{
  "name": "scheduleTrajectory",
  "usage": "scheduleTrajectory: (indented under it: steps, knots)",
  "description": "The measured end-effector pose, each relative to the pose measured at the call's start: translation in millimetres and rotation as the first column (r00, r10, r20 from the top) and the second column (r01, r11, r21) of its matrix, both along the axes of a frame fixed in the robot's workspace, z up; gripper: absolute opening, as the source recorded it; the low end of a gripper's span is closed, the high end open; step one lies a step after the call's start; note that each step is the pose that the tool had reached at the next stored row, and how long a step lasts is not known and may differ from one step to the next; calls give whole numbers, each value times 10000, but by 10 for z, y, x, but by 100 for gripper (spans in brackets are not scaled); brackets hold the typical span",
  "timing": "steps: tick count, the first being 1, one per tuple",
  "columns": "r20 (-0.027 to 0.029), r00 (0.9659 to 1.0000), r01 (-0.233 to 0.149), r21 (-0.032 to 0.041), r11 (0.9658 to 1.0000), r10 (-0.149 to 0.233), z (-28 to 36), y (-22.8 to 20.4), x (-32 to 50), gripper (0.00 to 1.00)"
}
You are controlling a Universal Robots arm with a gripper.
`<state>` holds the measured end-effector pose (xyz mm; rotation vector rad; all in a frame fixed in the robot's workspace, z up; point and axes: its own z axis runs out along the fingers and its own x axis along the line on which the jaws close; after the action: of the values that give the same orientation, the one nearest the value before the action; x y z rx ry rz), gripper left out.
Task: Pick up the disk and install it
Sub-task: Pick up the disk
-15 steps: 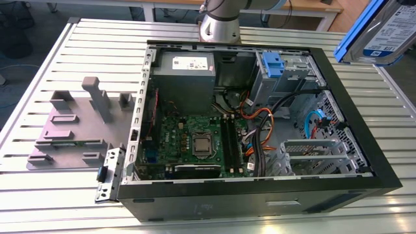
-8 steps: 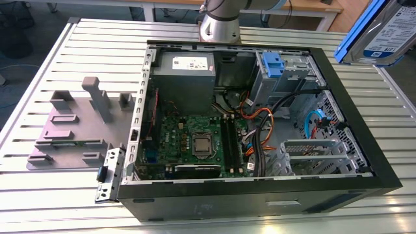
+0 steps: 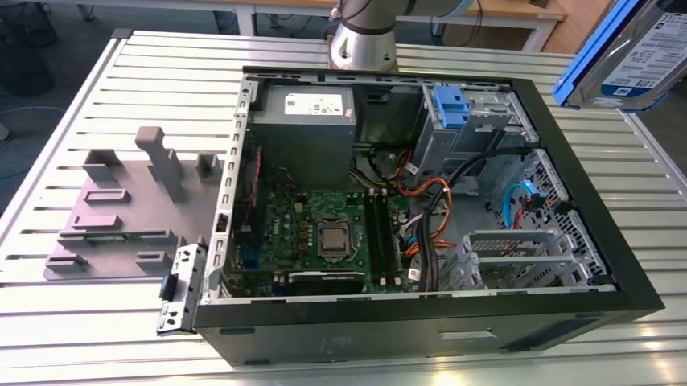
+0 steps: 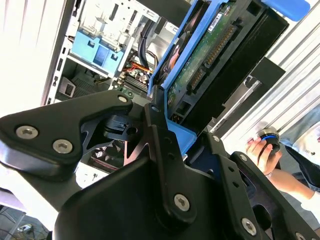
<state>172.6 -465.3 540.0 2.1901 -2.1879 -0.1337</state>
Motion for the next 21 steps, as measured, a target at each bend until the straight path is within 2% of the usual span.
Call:
scheduleTrajectory:
  steps: [12,21]
  knots:
    - [0,10000,0,0,10000,0,-6,-32,0,37]
    - [0,10000,0,0,10000,0,-13,-73,0,37]
